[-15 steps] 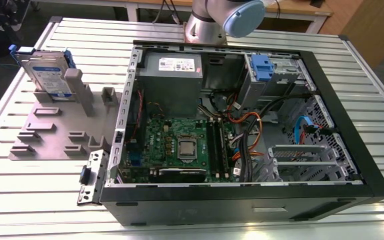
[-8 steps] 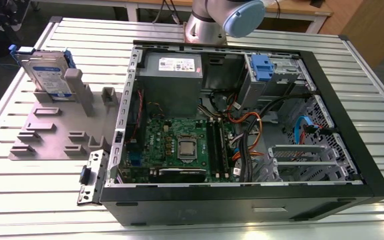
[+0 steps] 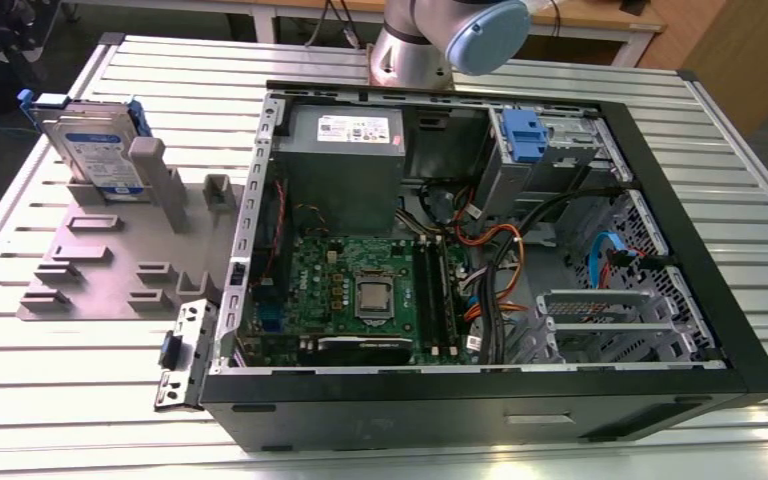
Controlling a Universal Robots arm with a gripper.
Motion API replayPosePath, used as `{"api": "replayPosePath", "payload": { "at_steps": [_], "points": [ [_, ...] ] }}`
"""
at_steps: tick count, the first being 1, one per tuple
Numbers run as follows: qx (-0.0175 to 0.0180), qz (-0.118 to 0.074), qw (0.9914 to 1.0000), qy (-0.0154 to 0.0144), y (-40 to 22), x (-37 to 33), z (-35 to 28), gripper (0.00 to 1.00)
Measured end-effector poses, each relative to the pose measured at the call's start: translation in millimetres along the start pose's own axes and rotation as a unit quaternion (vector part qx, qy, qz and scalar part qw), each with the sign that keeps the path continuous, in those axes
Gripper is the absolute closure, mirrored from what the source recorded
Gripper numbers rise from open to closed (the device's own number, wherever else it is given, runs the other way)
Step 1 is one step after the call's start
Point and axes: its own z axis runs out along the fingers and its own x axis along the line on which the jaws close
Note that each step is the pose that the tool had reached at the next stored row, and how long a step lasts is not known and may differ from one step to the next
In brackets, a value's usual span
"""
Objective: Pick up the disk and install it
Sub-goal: 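Pick up the disk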
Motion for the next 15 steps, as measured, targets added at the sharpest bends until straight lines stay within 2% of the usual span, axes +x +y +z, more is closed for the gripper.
{"api": "replayPosePath", "payload": {
  "at_steps": [4,15],
  "points": [
    [-0.0001,-0.013,0.99992,0.0006,0.0,0.0,0.0,0.89],
    [-0.0002,-0.013,0.99991,0.0006,0.0,0.0,0.0,0.89]
  ]
}}
